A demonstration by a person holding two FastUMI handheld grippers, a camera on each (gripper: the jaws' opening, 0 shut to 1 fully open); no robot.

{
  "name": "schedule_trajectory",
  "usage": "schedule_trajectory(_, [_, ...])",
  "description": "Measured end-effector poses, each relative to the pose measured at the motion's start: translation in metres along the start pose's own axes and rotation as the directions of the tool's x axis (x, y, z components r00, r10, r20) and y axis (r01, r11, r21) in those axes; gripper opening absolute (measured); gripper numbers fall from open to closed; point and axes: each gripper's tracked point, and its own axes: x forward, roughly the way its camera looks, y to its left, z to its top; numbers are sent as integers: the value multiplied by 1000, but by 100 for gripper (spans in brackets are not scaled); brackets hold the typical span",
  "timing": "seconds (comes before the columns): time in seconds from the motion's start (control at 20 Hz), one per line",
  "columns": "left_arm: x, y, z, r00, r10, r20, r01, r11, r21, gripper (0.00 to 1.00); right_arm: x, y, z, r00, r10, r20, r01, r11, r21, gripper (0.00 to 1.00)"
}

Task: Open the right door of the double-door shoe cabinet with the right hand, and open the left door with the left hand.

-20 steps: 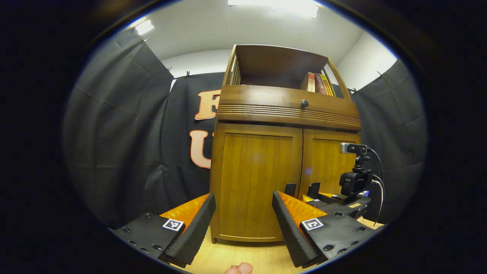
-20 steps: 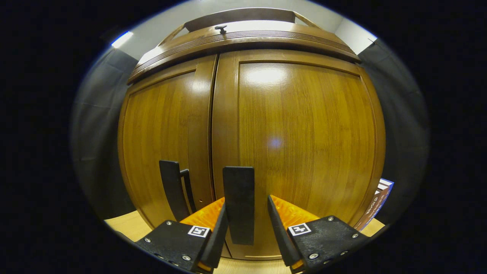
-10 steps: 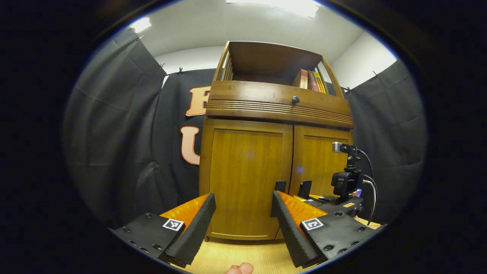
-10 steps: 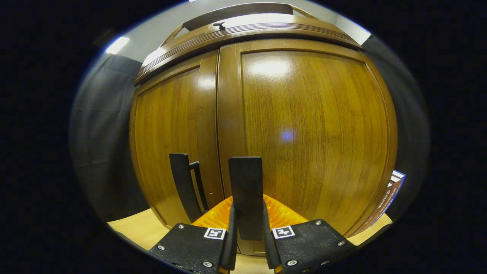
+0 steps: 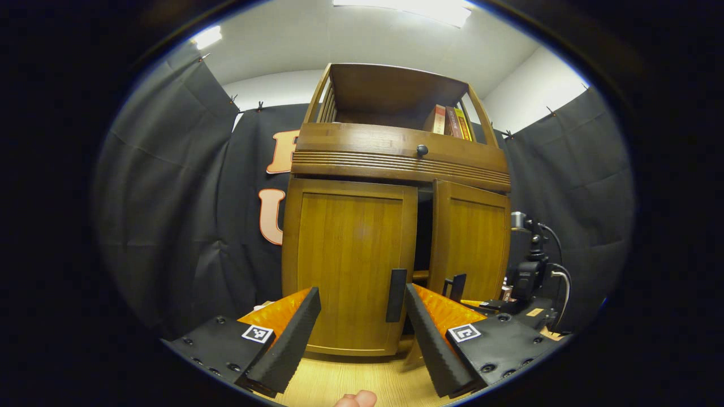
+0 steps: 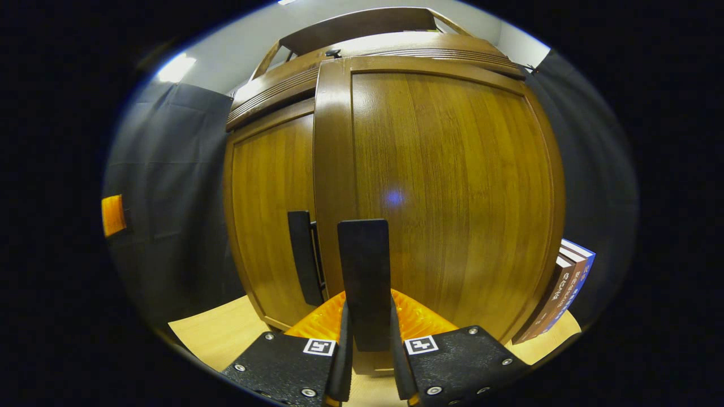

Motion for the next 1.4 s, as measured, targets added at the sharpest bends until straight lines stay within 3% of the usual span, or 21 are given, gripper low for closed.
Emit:
schedule_trajectory(0.5, [3,-15,-6,999,-32,-18,32,999,1,95,-72,-20,-5,1000,-19,-20,20,1000,16,30])
schedule_trajectory(0.9, [6,-33,-16,997,-67,-37,66,998,-13,95,-122,-57,-8,994,-97,-44,98,995,28,30])
schedule_trajectory(1.0, [7,-38,-17,996,-78,-40,77,997,-16,95,-135,-66,-9,991,-121,-49,122,992,27,28])
schedule_trajectory(1.05, [6,-40,-19,996,-83,-40,82,996,-19,95,-141,-70,-9,990,-133,-52,135,991,24,18])
schedule_trajectory(1.2, [9,-46,-21,994,-98,-41,97,995,-27,94,-159,-86,-10,983,-177,-56,178,984,11,14])
schedule_trajectory(1.25, [8,-48,-21,994,-101,-41,100,995,-28,94,-162,-90,-10,980,-191,-55,191,981,7,32])
schedule_trajectory(1.3, [8,-50,-21,994,-105,-40,104,994,-28,94,-166,-94,-10,978,-203,-56,204,979,6,22])
schedule_trajectory(1.35, [9,-51,-21,993,-107,-40,106,994,-28,94,-170,-99,-11,974,-217,-57,218,976,3,31])
schedule_trajectory(1.4, [9,-50,-21,993,-108,-39,107,994,-27,94,-174,-105,-12,970,-235,-59,236,972,-2,25])
